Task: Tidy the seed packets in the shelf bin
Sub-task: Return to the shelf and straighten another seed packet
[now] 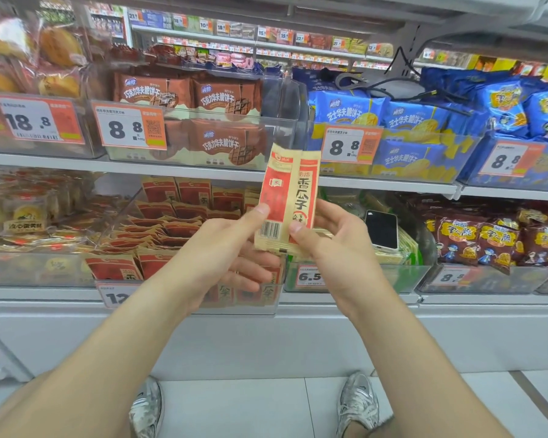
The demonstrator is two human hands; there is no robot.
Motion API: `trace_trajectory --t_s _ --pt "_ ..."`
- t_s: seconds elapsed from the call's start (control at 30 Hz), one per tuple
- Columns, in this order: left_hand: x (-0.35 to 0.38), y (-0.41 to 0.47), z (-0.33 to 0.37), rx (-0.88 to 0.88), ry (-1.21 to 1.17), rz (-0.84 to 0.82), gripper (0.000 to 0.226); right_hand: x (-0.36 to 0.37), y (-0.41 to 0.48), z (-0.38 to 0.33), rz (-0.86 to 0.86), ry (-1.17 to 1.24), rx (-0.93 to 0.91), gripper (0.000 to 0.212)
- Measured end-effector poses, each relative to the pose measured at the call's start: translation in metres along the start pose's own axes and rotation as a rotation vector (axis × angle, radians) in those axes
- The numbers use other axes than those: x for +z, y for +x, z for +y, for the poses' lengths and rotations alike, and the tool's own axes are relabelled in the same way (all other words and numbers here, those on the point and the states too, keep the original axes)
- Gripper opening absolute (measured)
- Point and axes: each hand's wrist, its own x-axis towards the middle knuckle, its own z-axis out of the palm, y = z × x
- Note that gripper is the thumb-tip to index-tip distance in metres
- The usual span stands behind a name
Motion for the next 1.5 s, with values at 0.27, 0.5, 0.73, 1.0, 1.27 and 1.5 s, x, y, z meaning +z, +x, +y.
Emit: trace_trajectory --t_s 0.27,0.5,0.73,1.0,1.27,1.5 --pt "-0.001 0.005 -0.009 0.117 -0.045 0.106 0.035 0.000 -0.008 -0.007 -0.058 -0.123 0.074 0.027" --pt "0.000 0.005 -0.009 0.145 -0.024 0.105 0.035 -0.001 -0.006 -0.007 -0.079 -0.056 0.160 0.030" --pt "0.002 0.001 -0.006 0.127 -0.078 0.102 0.039 -0.004 -0.007 -0.010 -0.145 -0.073 0.193 0.025" --pt "0.002 0.000 -0.002 0.192 -0.167 0.275 0.025 -0.010 -0.012 -0.013 -0.582 -0.282 0.259 0.021" --pt "0.007 -0.005 -0.004 0.082 -0.106 0.054 0.018 -0.001 -0.010 -0.010 -0.173 -0.217 0.210 0.025" --pt "0.008 -0.001 -0.008 0.070 -0.143 0.047 0.028 -0.003 -0.006 -0.009 -0.084 -0.143 0.203 0.017"
